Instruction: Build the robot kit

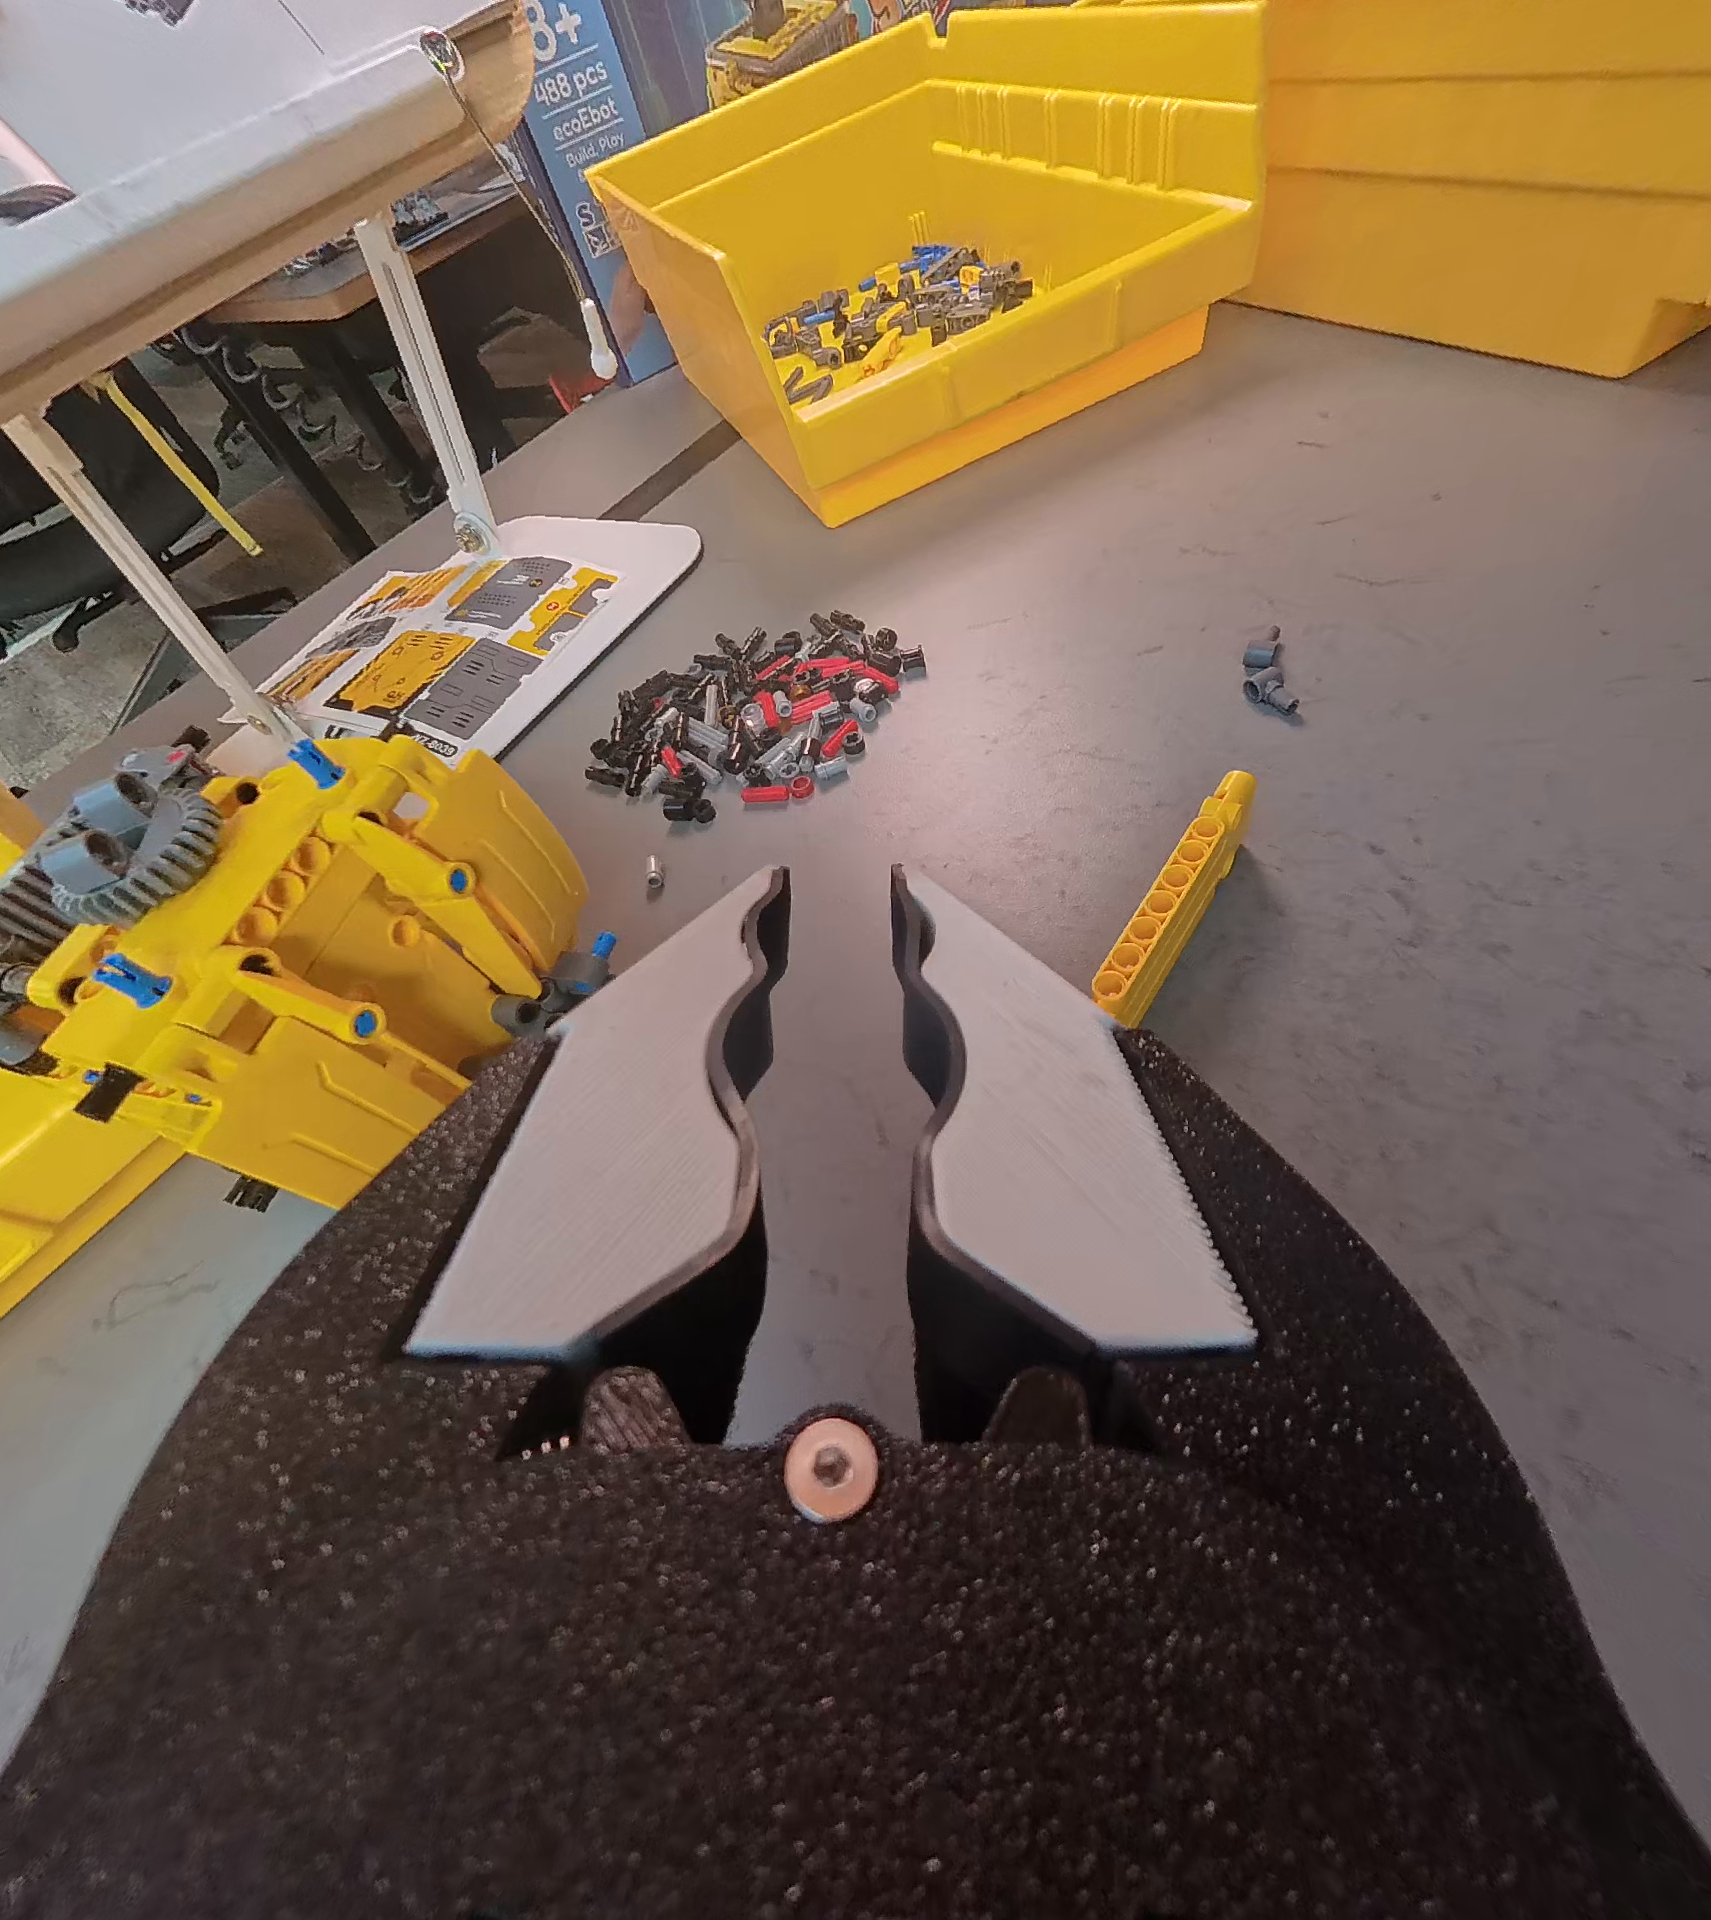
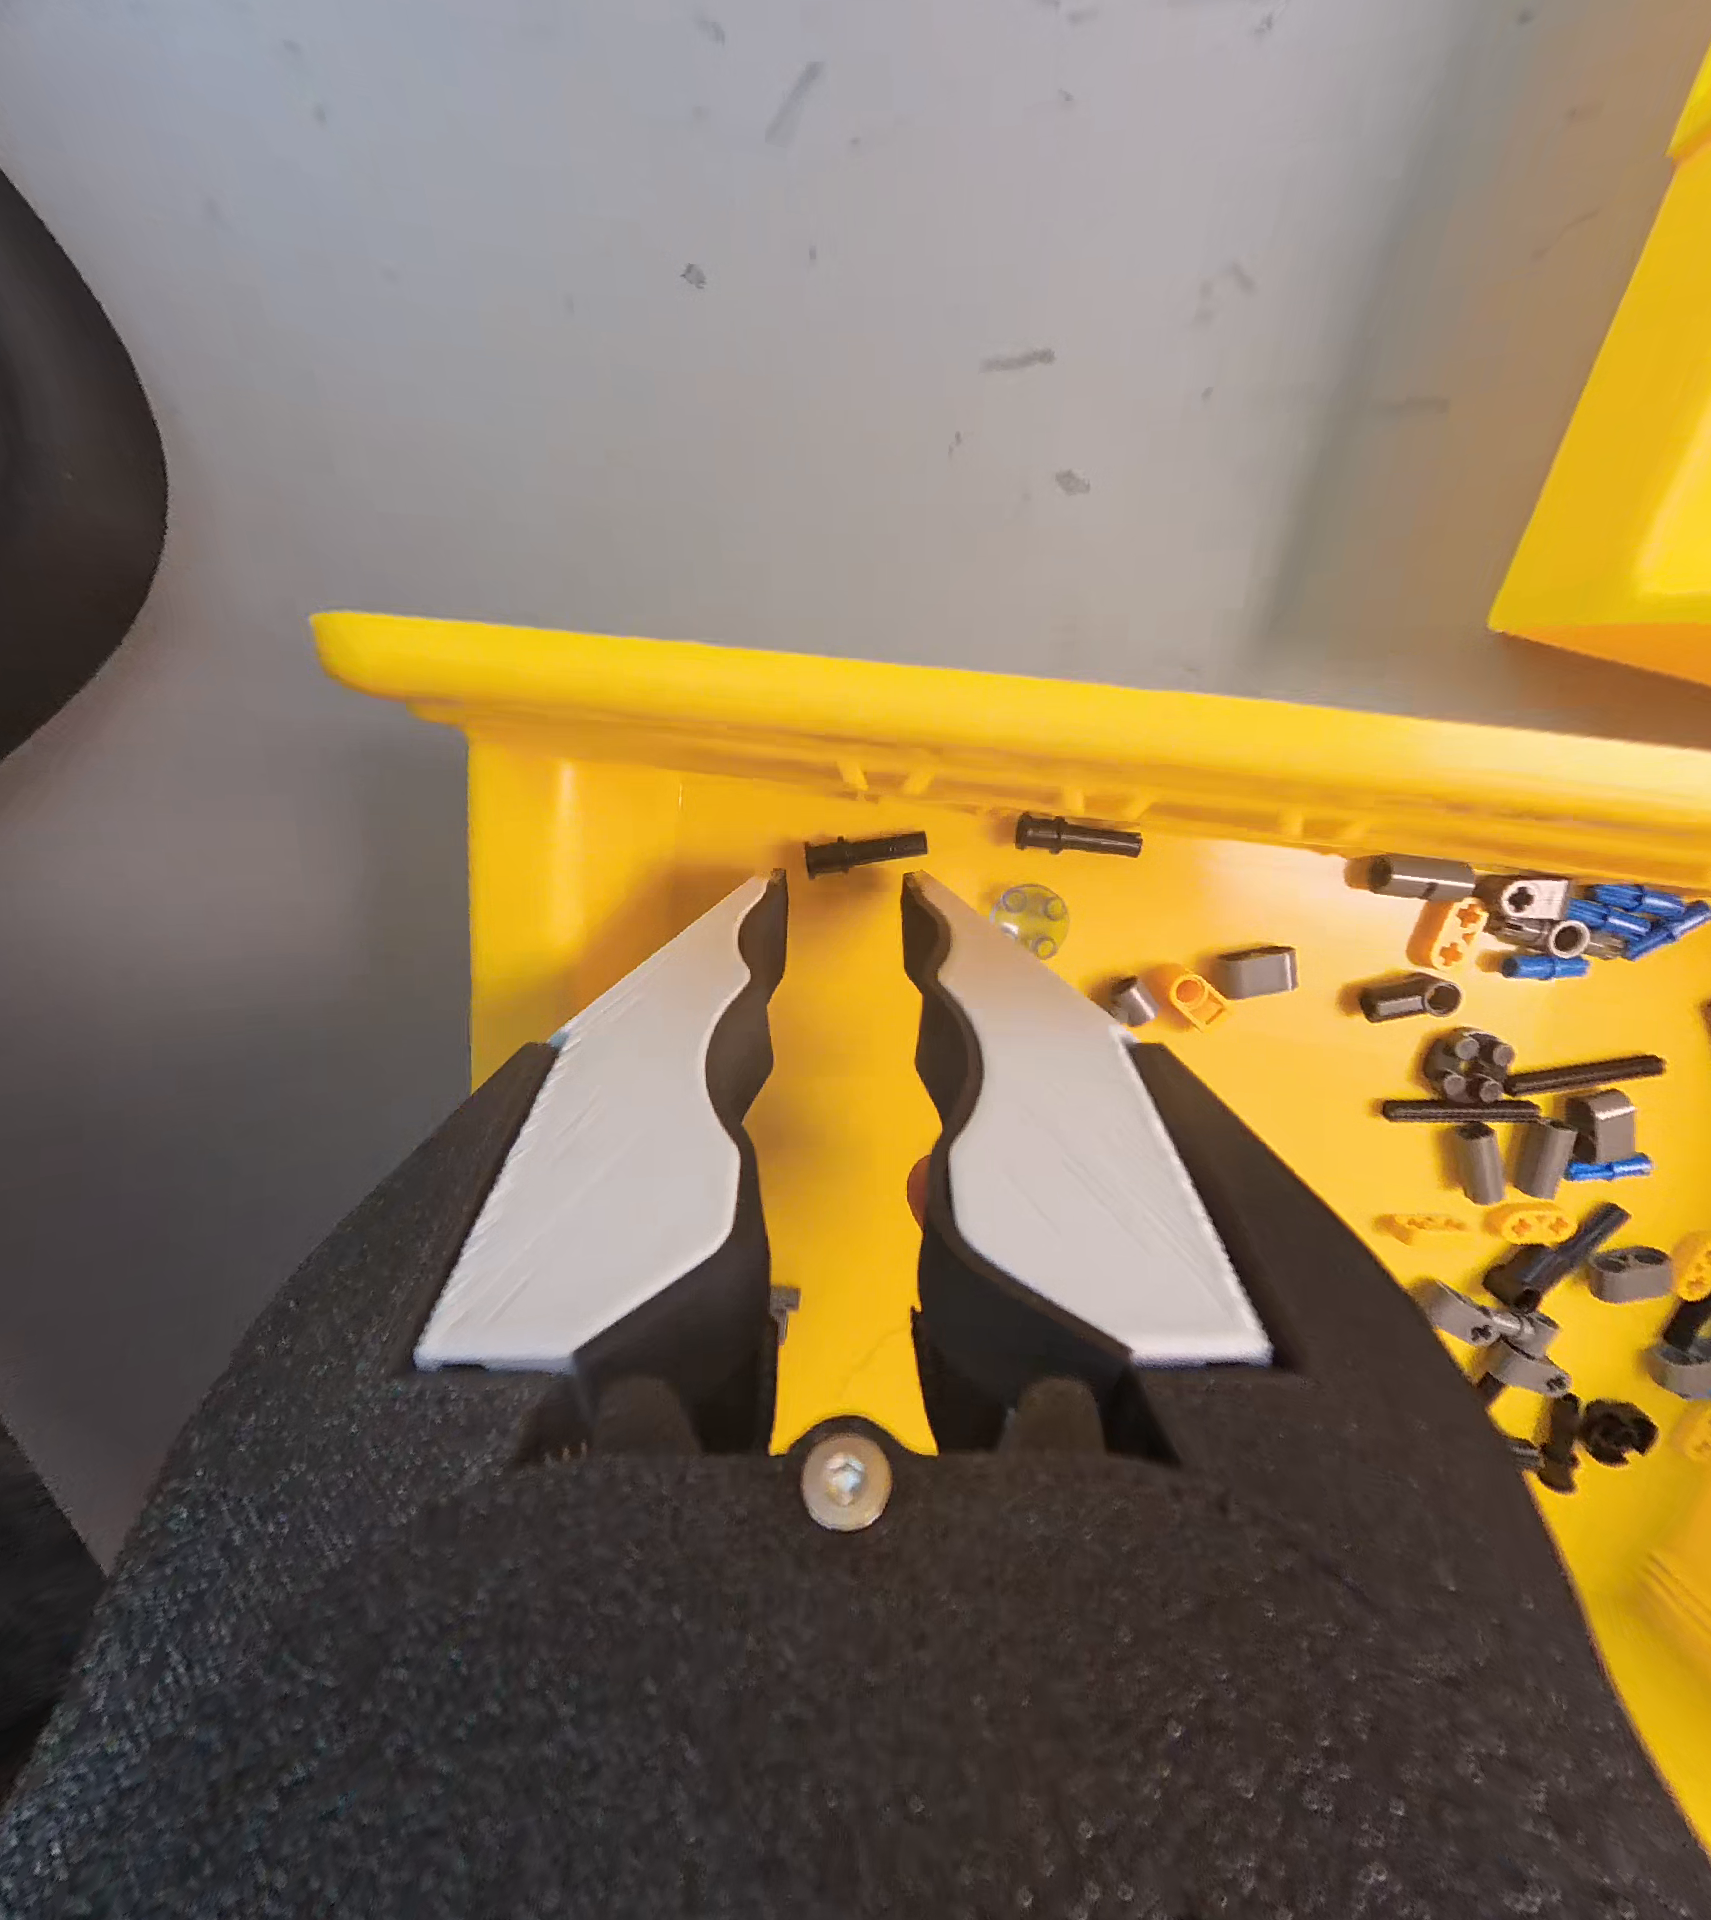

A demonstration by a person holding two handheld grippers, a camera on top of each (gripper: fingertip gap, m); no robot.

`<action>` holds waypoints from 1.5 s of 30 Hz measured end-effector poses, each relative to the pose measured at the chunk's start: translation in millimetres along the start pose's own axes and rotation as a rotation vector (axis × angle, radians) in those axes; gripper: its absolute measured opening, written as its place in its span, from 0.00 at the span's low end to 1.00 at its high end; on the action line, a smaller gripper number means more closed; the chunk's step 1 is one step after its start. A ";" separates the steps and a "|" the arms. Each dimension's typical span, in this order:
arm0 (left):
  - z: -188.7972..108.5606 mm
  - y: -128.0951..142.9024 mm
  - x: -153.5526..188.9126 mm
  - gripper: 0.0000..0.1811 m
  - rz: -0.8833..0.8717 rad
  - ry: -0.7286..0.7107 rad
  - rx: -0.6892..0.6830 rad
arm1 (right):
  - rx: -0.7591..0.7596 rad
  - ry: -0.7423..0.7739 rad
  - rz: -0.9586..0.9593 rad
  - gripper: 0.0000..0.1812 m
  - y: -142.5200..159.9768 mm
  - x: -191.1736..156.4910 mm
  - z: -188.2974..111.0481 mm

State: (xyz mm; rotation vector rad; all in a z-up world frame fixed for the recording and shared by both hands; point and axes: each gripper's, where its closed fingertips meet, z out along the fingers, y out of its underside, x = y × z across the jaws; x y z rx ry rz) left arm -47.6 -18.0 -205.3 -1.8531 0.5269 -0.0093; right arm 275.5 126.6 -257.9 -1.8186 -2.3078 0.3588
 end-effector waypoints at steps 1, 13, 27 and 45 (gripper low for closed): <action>-0.4 -0.4 0.1 0.10 0.001 0.000 0.003 | -0.010 0.010 0.006 0.12 1.0 1.4 3.3; -2.3 -0.6 0.9 0.10 0.008 -0.001 0.009 | 0.084 0.014 0.118 0.04 -3.5 7.2 7.3; -3.2 -1.3 2.1 0.10 0.014 0.003 0.016 | 0.056 0.136 0.114 0.00 7.7 18.9 -18.1; -14.4 -5.7 -6.6 0.10 -0.062 0.020 0.061 | 0.188 0.118 -0.242 0.00 -179.8 -71.3 -2.4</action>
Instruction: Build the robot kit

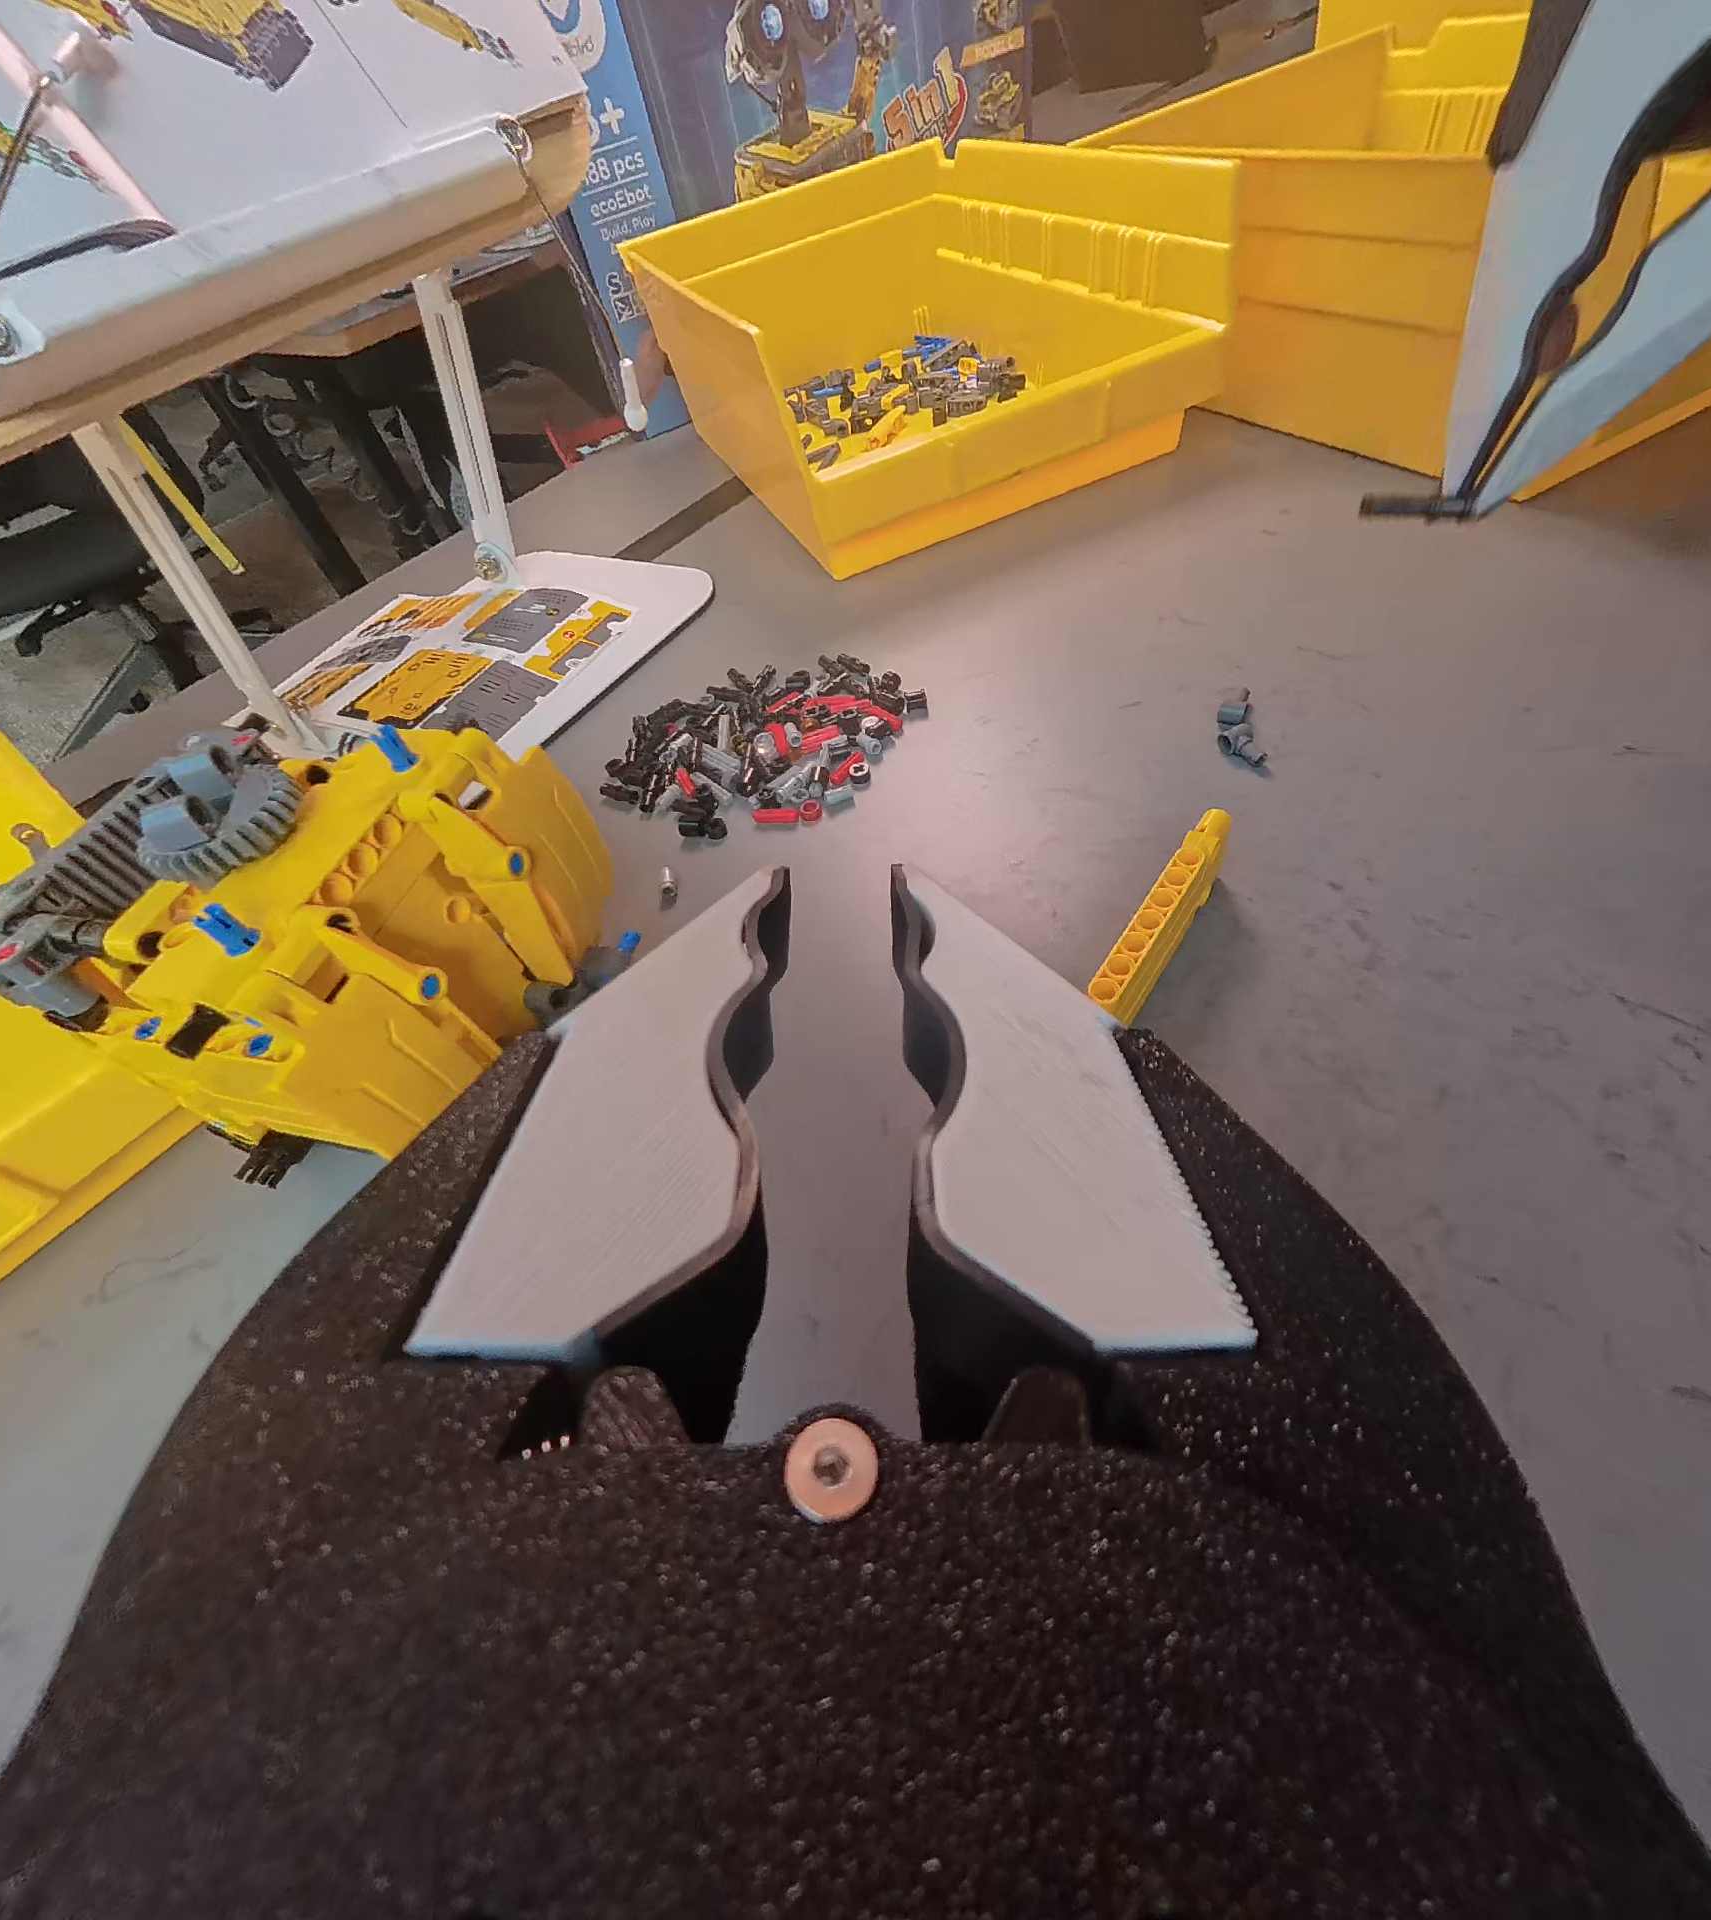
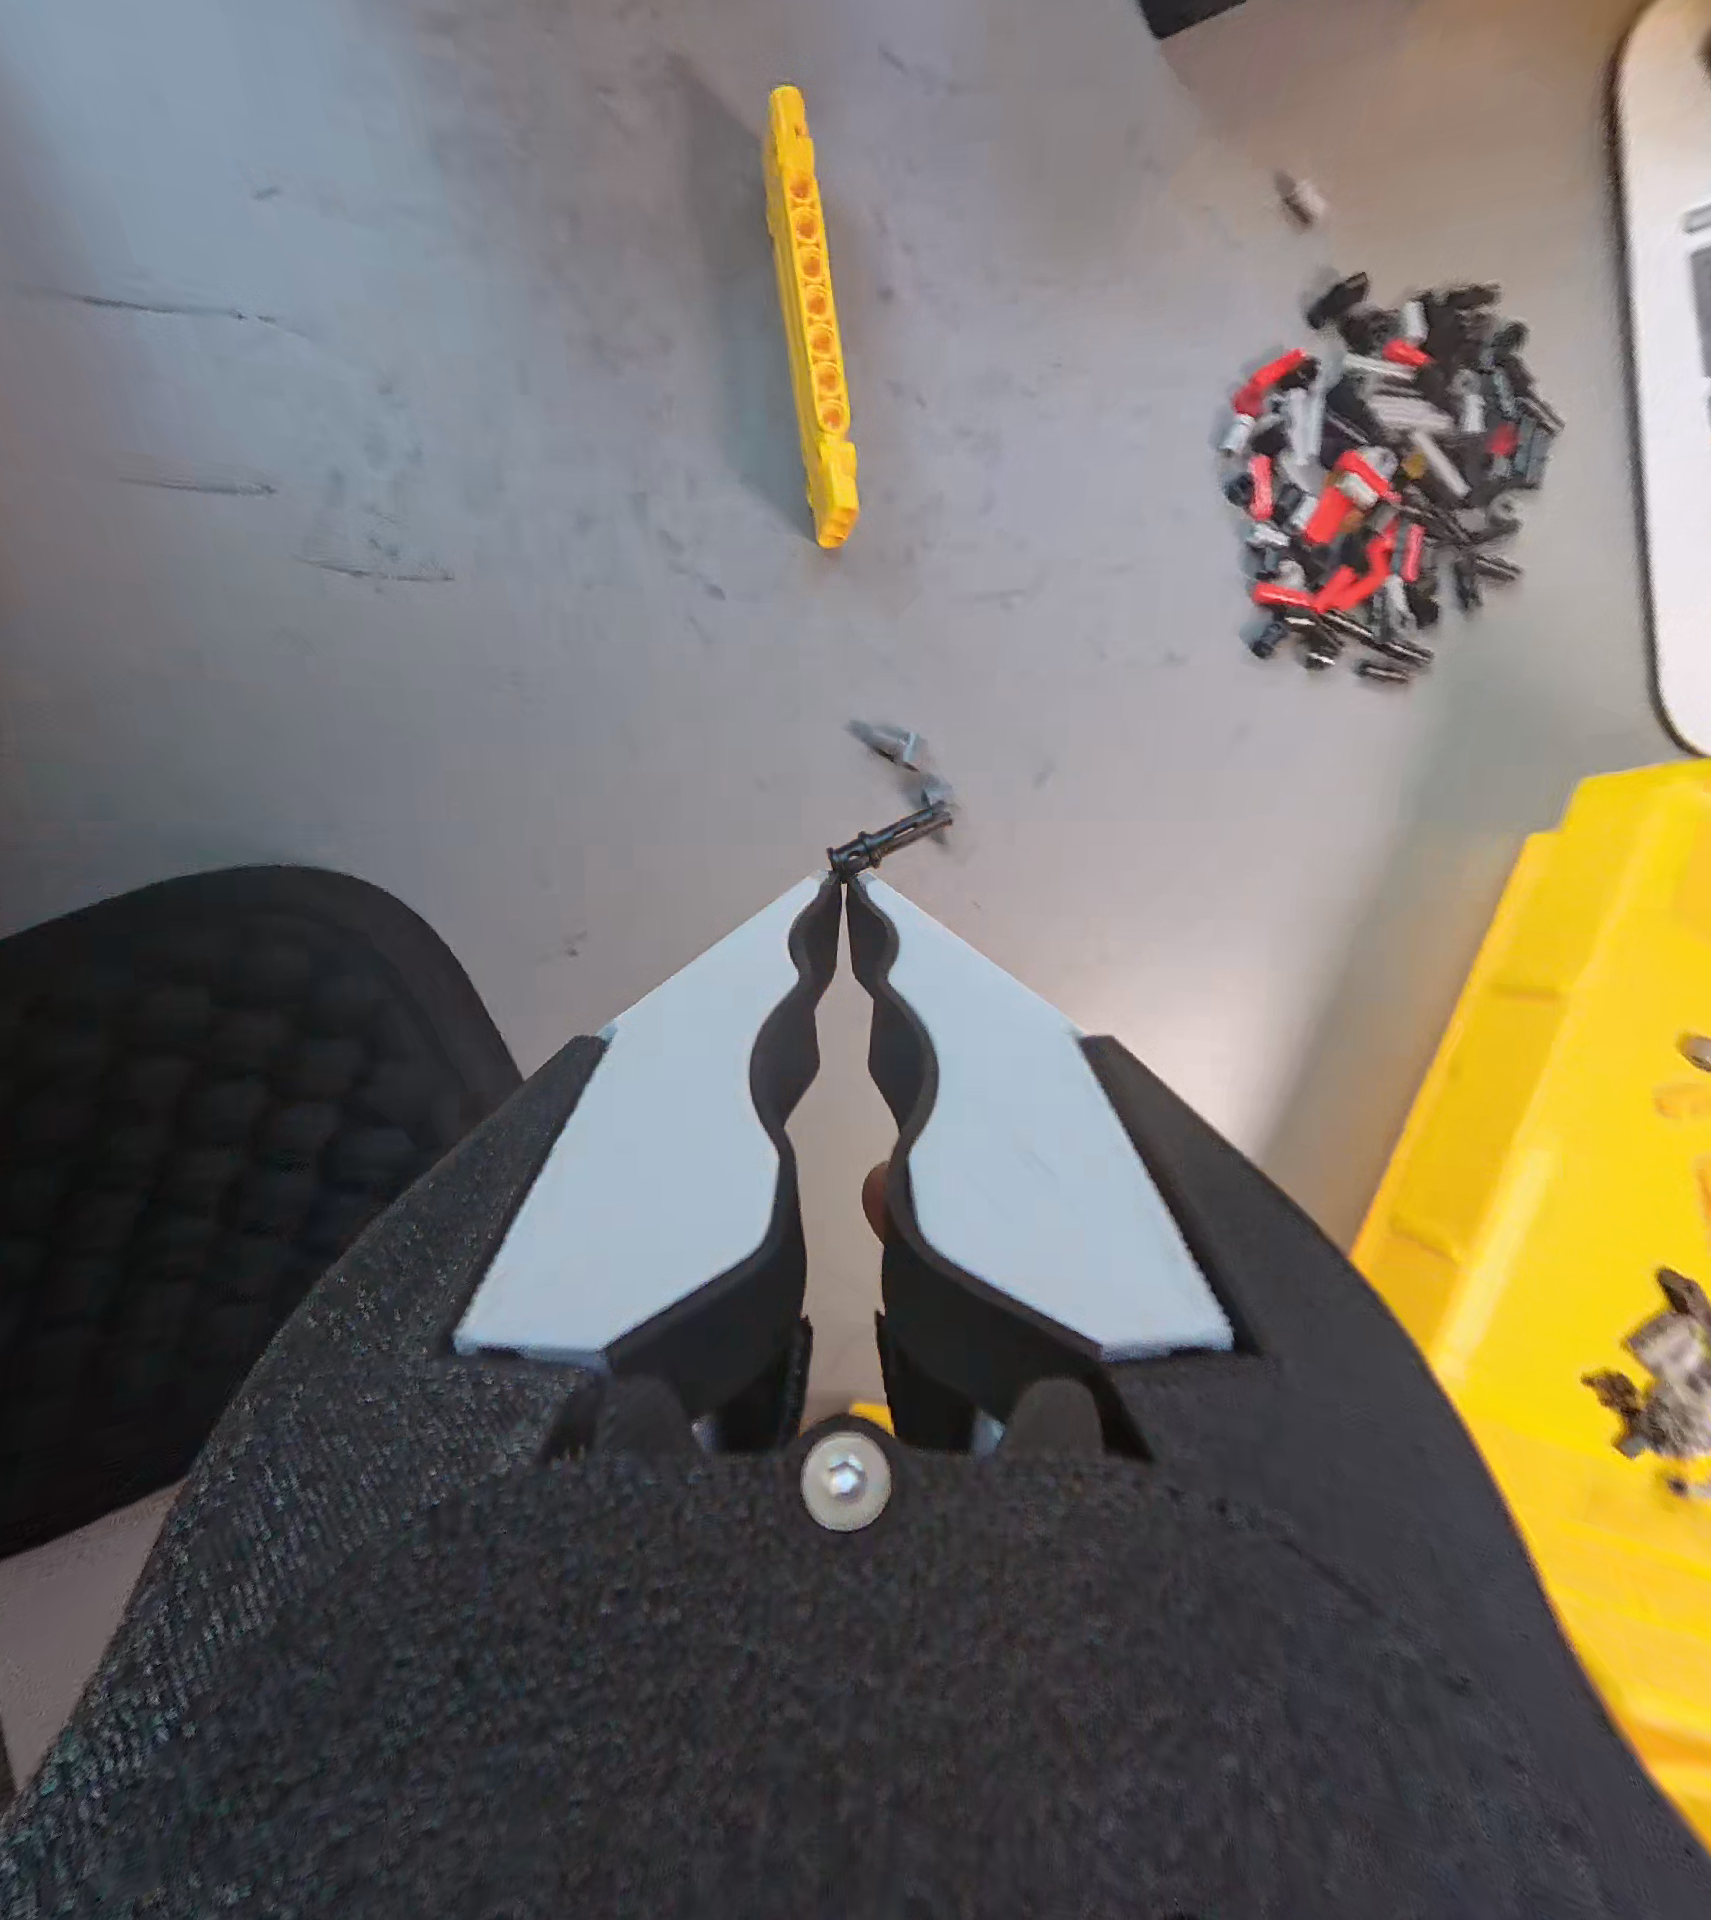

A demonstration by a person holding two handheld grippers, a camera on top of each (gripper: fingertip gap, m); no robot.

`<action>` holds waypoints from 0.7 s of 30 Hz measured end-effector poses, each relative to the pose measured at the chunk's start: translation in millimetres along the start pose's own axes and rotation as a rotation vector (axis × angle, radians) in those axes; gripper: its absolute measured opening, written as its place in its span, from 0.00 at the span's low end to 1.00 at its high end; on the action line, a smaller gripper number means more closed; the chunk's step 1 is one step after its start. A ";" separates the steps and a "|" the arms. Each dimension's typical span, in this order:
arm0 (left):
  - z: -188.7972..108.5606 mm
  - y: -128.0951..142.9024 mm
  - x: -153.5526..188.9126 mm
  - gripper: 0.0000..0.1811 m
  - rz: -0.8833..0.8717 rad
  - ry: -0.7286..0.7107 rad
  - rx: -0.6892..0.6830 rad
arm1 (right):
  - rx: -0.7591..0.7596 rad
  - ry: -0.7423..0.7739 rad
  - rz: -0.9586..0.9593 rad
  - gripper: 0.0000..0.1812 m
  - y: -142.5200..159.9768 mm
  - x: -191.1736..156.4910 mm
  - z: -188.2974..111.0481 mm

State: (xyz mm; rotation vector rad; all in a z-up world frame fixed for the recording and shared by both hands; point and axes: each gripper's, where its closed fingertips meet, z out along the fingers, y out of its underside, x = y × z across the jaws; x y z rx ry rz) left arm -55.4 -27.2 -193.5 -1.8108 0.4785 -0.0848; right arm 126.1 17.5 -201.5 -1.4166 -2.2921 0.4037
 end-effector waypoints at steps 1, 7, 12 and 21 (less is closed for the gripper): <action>-2.0 -2.1 -1.5 0.10 -0.010 -0.002 0.010 | 0.000 -0.027 -0.015 0.00 -4.0 -4.1 12.7; -13.4 -12.8 -12.1 0.10 -0.095 -0.007 0.071 | -0.034 -0.084 0.000 0.00 -8.5 -8.2 53.1; -18.4 -18.1 -19.2 0.11 -0.182 0.008 0.116 | -0.066 -0.110 0.023 0.01 -2.6 -9.5 60.8; -18.6 -18.7 -17.5 0.12 -0.192 0.014 0.118 | -0.078 -0.122 0.048 0.01 6.2 -10.9 69.2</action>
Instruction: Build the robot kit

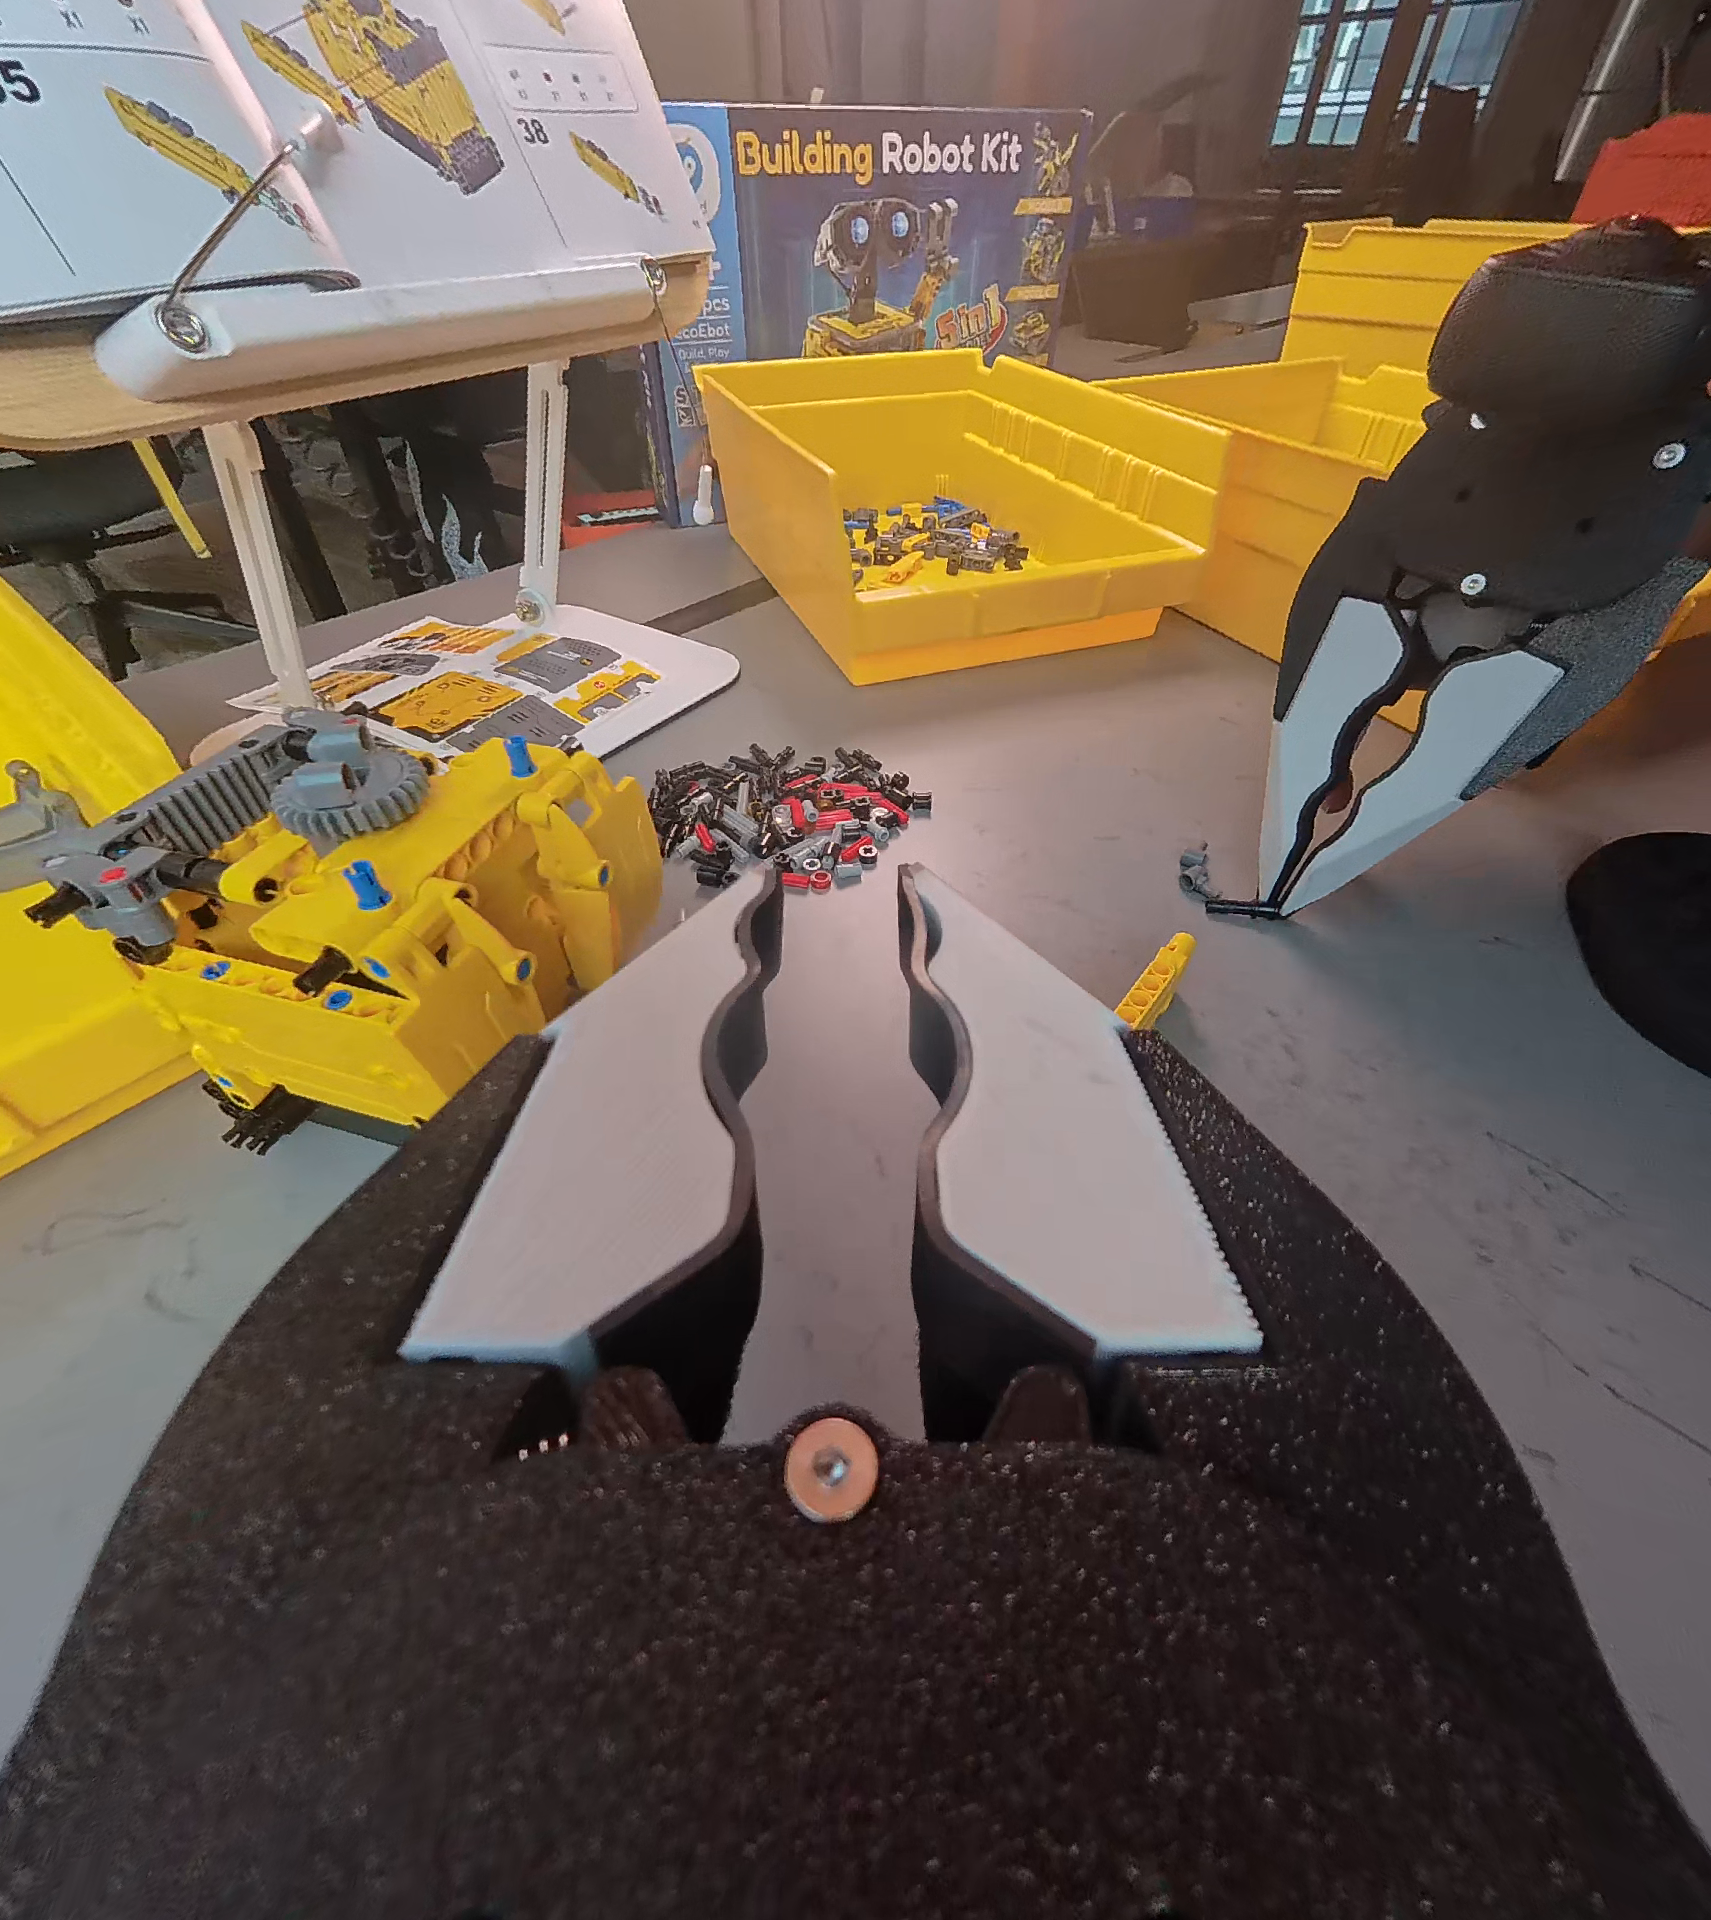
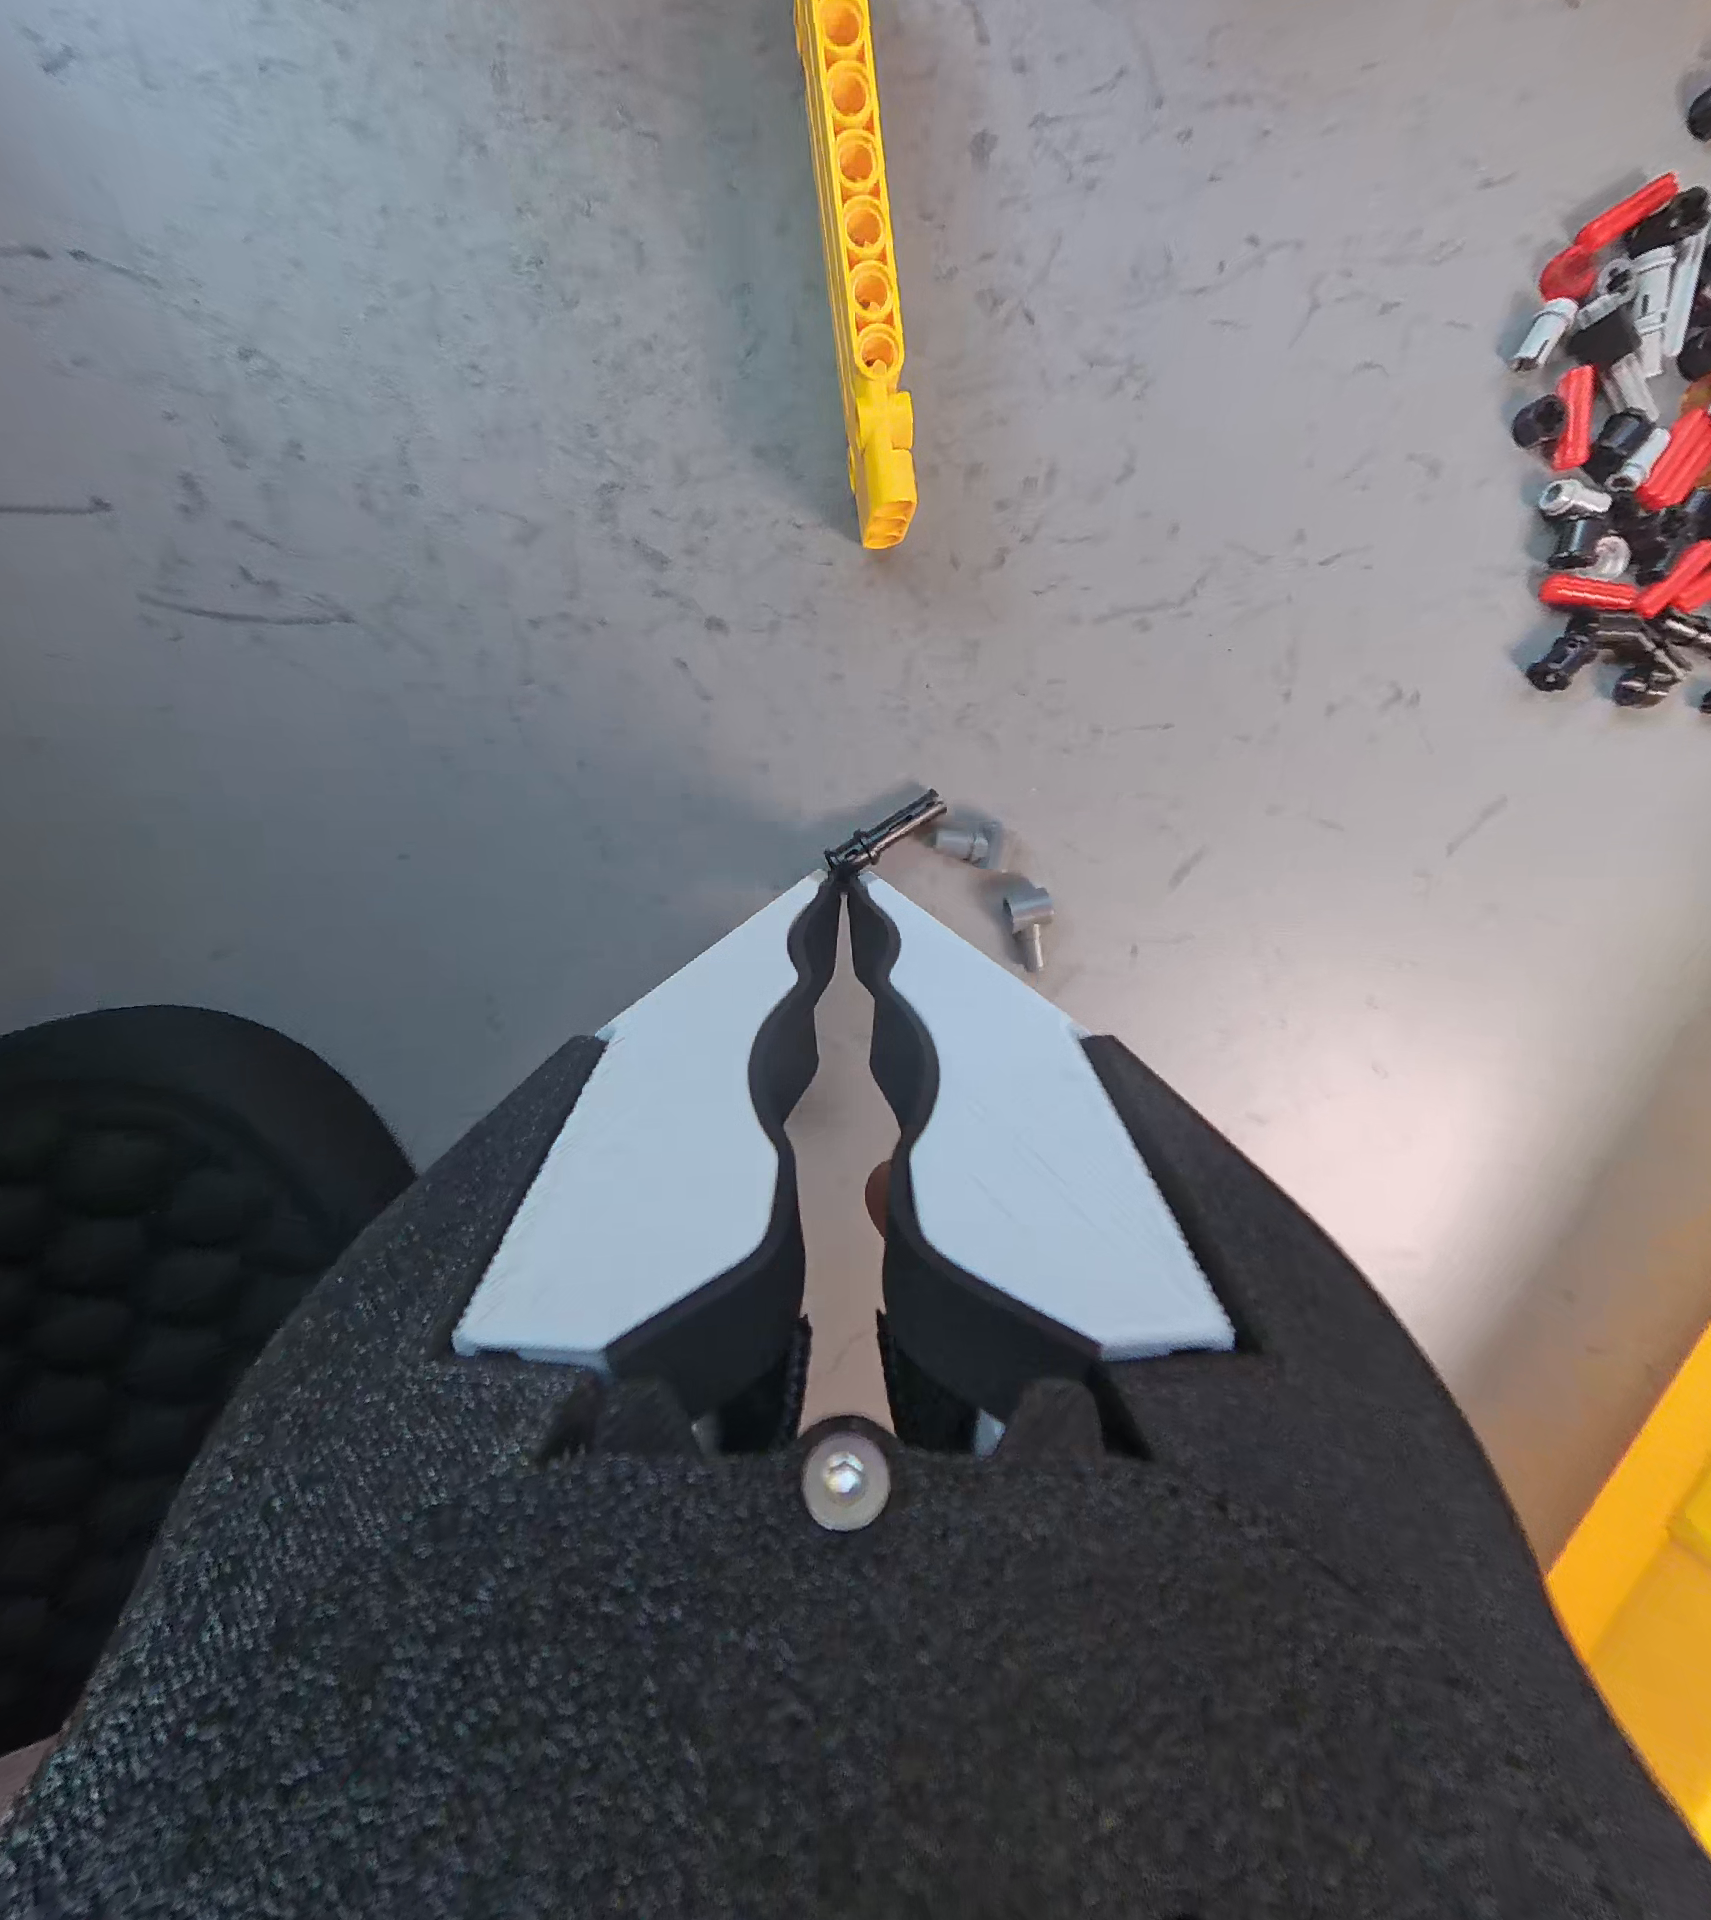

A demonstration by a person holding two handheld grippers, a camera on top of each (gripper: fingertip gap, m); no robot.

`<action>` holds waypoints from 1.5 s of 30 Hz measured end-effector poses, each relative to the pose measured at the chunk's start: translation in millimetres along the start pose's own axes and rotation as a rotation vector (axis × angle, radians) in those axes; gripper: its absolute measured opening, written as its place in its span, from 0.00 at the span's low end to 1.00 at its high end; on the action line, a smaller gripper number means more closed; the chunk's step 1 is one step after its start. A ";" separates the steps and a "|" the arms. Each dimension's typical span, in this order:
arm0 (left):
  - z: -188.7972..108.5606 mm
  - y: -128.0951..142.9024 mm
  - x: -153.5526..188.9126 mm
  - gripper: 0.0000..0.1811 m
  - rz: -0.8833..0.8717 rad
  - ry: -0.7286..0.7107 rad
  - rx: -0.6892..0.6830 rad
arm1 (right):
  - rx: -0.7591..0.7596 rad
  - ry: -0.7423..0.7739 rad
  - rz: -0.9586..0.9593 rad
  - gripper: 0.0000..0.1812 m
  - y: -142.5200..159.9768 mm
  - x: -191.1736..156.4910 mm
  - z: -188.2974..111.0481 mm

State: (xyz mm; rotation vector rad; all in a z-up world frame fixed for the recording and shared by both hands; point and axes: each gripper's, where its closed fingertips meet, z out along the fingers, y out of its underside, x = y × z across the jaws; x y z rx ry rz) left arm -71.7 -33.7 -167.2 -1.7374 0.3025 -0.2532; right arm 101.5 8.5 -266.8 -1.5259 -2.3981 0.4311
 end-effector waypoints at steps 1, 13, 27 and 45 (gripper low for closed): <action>0.4 0.5 0.6 0.12 0.000 0.001 -0.003 | 0.003 0.000 0.007 0.01 0.2 0.1 -0.1; 3.3 5.8 5.7 0.13 0.007 0.014 -0.032 | 0.090 0.045 0.041 0.08 -7.0 2.4 -13.4; 12.2 38.2 23.1 0.16 0.029 0.114 -0.206 | 0.321 0.228 0.360 0.10 -19.7 60.6 -46.2; 11.9 38.4 26.9 0.15 0.029 0.131 -0.209 | 0.071 0.153 0.270 0.05 6.8 40.1 -2.5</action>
